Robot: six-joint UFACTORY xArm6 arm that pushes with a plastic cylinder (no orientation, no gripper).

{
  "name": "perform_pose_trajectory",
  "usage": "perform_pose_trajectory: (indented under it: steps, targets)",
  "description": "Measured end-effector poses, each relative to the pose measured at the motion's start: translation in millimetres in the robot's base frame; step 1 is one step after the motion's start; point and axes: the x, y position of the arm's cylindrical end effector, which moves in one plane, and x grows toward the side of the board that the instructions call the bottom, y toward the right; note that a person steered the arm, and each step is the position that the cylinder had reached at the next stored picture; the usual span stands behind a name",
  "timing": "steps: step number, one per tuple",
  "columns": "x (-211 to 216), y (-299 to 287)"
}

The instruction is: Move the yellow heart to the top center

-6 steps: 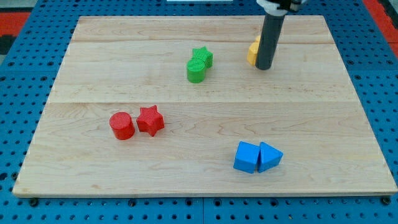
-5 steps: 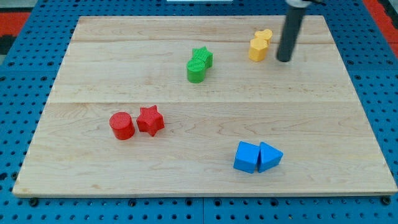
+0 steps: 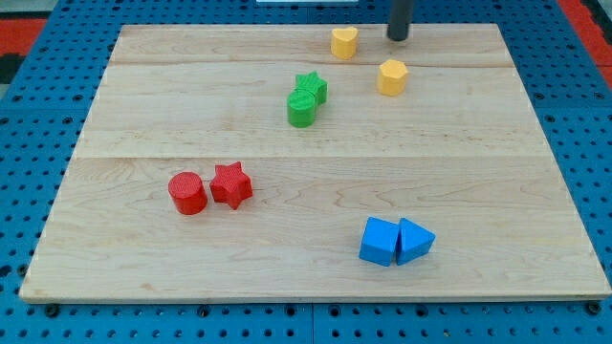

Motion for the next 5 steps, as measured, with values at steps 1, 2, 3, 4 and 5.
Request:
perform_pose_trajectory:
  steps: [1, 2, 3, 4, 5]
  targets:
    - [20, -41]
    - [31, -49]
    - [30, -77]
    - [29, -111]
    - [24, -61]
